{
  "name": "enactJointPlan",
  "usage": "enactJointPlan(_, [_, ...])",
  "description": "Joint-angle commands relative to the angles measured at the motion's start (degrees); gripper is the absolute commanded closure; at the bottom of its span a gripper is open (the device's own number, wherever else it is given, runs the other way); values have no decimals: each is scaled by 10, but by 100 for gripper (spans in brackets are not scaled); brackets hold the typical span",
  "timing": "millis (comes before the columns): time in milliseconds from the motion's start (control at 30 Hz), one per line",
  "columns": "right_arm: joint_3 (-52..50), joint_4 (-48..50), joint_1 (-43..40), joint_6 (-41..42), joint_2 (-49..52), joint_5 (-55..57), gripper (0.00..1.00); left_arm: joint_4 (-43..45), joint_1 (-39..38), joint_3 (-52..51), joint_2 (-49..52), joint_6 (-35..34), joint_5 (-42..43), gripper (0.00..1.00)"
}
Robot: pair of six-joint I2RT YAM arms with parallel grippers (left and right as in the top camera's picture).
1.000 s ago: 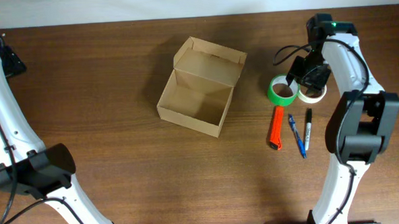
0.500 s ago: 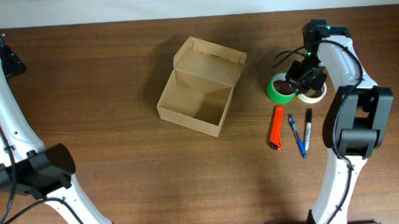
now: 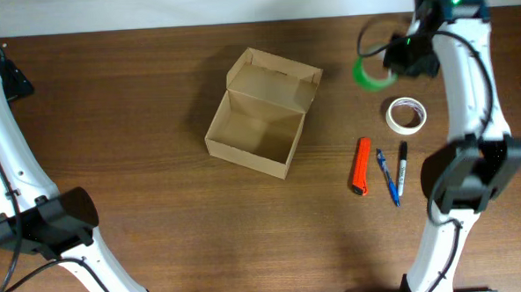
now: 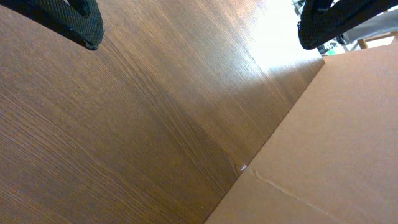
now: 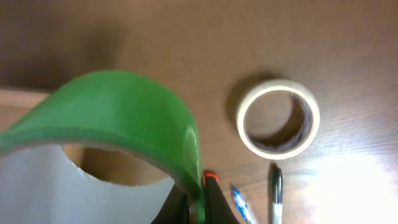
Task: Pack container
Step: 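Carry the green tape into the box and release it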
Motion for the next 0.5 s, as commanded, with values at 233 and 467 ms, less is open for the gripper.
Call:
enactJointPlan(233, [205, -101, 250, -134, -58, 19, 96, -1, 1, 3, -2, 7, 2, 0])
enactJointPlan(467, [164, -68, 350, -133, 20, 64, 96, -1, 1, 3, -2, 7, 2, 0])
